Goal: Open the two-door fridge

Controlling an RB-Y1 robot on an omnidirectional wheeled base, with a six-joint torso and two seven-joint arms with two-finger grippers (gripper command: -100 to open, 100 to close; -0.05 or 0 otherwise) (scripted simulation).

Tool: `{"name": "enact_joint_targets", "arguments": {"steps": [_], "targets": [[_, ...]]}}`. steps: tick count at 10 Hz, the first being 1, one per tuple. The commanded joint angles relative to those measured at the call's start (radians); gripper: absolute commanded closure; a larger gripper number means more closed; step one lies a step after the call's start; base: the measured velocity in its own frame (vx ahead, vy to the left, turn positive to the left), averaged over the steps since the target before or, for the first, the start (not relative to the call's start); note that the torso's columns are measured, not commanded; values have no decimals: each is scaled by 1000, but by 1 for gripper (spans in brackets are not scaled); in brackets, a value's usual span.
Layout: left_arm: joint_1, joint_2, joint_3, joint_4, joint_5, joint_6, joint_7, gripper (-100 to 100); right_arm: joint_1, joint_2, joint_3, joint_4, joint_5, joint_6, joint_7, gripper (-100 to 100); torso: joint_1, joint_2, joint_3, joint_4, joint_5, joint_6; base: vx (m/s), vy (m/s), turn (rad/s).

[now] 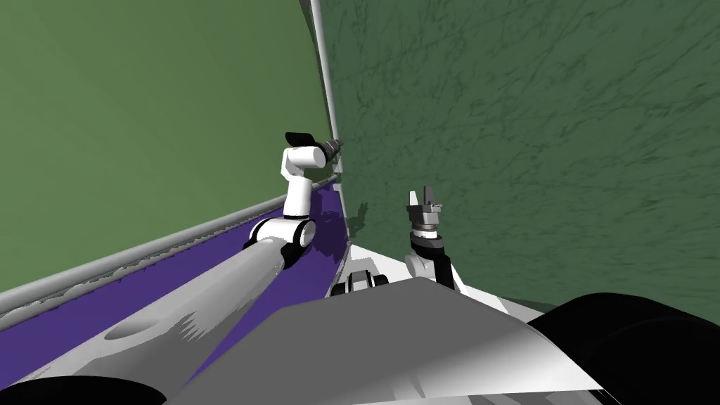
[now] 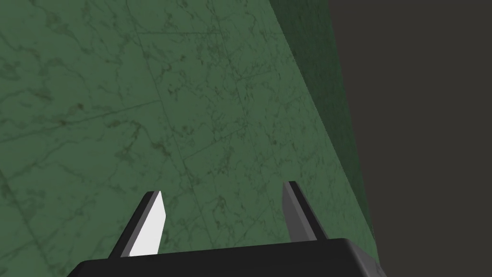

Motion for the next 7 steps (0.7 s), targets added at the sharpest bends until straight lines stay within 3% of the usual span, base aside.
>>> {"name": "enact_joint_targets", "arguments": {"steps": [1,2,7], "targets": [[-11,3,5,2,1,9,0,-100,0,0,0,0,0,0,0,0,-1,-1,0,1,0,-1,20,-25,43],[-13,4,5,2,1,11,1,100,0,0,0,0,0,0,0,0,1,0,1,0,0,-1,5,-5,-6],[-31,-99,-42,-56,82,50,-17,100,-1,0,0,0,0,0,0,0,2,1,1,3,0,-2,-227,-5,-139]]}}
